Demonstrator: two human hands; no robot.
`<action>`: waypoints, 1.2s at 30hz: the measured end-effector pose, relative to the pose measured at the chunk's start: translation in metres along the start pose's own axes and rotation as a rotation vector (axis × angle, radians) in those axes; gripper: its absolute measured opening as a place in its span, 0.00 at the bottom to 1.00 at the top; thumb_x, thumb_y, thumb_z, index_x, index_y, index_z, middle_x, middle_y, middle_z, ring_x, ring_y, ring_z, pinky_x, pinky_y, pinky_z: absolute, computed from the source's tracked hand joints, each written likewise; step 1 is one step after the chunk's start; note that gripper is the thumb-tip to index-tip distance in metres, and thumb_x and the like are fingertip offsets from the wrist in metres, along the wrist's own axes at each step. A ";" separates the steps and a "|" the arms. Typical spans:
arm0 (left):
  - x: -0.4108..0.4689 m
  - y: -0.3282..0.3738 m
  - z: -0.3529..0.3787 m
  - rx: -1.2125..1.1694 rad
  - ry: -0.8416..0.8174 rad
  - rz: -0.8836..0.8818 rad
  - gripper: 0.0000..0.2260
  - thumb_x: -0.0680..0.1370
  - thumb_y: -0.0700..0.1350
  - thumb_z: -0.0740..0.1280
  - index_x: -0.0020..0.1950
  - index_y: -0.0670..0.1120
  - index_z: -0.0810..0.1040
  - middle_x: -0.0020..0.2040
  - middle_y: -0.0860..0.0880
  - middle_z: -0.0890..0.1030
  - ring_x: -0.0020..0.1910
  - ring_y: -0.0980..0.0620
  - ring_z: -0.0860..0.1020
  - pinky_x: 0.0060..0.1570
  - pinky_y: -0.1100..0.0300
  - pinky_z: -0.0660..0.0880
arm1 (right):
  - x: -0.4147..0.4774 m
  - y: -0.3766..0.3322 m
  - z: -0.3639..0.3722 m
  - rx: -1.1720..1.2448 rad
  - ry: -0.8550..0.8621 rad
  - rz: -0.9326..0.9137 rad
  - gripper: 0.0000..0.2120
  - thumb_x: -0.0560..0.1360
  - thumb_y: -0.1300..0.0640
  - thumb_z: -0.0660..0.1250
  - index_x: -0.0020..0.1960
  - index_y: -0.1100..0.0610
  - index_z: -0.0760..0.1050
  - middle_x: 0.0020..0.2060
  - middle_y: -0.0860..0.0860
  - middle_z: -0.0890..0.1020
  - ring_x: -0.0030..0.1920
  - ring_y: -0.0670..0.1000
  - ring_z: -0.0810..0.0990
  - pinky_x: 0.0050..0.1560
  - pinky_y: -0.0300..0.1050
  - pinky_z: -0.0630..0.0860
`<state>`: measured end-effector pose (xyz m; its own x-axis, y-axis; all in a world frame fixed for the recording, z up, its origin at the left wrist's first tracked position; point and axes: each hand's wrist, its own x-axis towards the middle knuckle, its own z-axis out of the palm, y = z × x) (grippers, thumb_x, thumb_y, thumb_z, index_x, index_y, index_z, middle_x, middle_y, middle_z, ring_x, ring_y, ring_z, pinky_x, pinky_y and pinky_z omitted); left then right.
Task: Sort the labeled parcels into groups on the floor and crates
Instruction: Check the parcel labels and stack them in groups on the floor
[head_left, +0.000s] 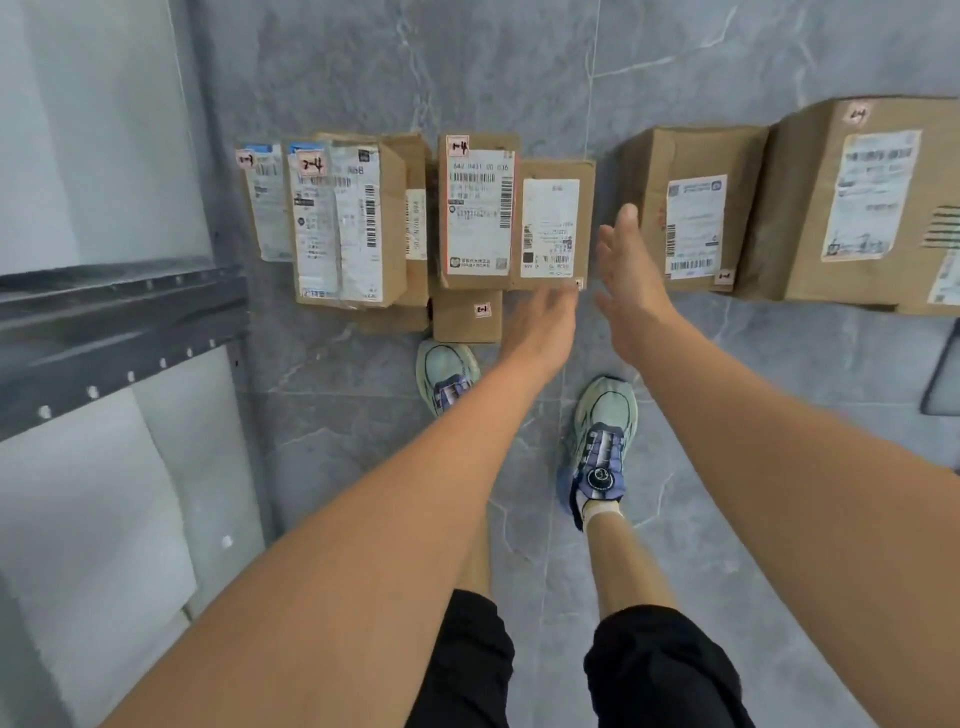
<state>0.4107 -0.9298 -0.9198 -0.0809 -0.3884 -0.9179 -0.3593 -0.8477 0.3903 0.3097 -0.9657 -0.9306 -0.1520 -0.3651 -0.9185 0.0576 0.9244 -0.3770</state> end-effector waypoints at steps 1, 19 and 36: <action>0.012 -0.005 0.006 0.030 0.008 -0.007 0.26 0.86 0.60 0.50 0.82 0.50 0.62 0.82 0.47 0.62 0.80 0.47 0.60 0.79 0.46 0.57 | 0.012 0.005 -0.001 0.006 0.012 0.016 0.33 0.85 0.33 0.47 0.82 0.52 0.63 0.80 0.50 0.68 0.81 0.52 0.63 0.81 0.57 0.56; 0.092 -0.025 0.041 0.014 0.268 -0.116 0.27 0.81 0.57 0.58 0.79 0.48 0.63 0.78 0.46 0.67 0.77 0.41 0.60 0.74 0.40 0.62 | 0.100 0.054 -0.019 -0.049 -0.017 0.017 0.34 0.85 0.33 0.46 0.83 0.52 0.61 0.81 0.48 0.66 0.81 0.51 0.62 0.78 0.52 0.56; 0.118 -0.019 0.039 0.080 0.409 -0.062 0.26 0.80 0.55 0.60 0.75 0.45 0.65 0.77 0.45 0.63 0.73 0.40 0.65 0.71 0.40 0.66 | 0.101 0.055 -0.012 -0.033 0.018 0.029 0.30 0.86 0.35 0.48 0.78 0.50 0.69 0.75 0.47 0.74 0.68 0.45 0.71 0.65 0.47 0.62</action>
<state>0.3720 -0.9458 -1.0383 0.3128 -0.4623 -0.8297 -0.4240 -0.8496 0.3135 0.2858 -0.9507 -1.0422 -0.1687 -0.3363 -0.9265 0.0302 0.9378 -0.3459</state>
